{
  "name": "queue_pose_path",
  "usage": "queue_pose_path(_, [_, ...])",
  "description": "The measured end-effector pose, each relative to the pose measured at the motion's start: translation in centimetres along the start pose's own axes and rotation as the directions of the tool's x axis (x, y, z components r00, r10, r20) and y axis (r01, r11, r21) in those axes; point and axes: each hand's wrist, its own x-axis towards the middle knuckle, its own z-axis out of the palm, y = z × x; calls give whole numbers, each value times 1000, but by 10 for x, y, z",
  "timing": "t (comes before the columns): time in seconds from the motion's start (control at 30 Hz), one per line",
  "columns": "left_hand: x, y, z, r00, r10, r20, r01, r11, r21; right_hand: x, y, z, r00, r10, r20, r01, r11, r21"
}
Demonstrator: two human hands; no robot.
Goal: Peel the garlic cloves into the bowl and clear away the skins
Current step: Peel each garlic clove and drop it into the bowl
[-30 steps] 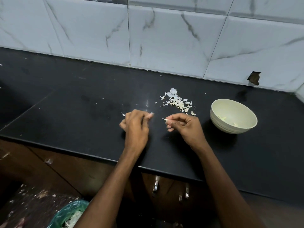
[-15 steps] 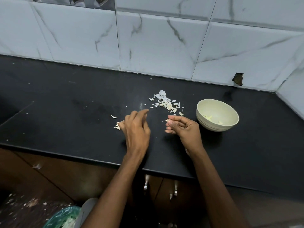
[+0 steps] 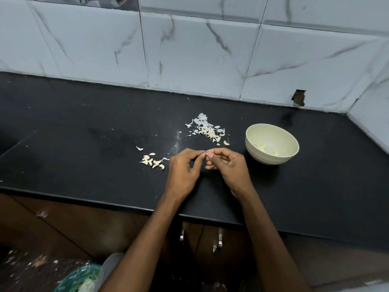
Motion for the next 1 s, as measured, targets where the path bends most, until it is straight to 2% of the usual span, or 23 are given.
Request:
queue_pose_path(0.4, [0, 0, -3, 998, -19, 64, 17, 999, 30, -1, 2, 2, 1000, 13, -25, -13, 999, -29])
queue_pose_path(0.67, [0, -1, 1, 999, 42, 8, -43, 985, 168, -6, -3, 4, 1000, 13, 5, -13, 1000, 6])
queue_pose_path(0.8, [0, -1, 1, 999, 45, -21, -42, 989, 141, -9, -7, 4, 999, -11, 50, 9, 999, 34])
queue_pose_path(1.0, [1, -3, -1, 999, -28, 47, 27, 1000, 8, -8, -7, 3, 999, -6, 42, 3, 998, 58])
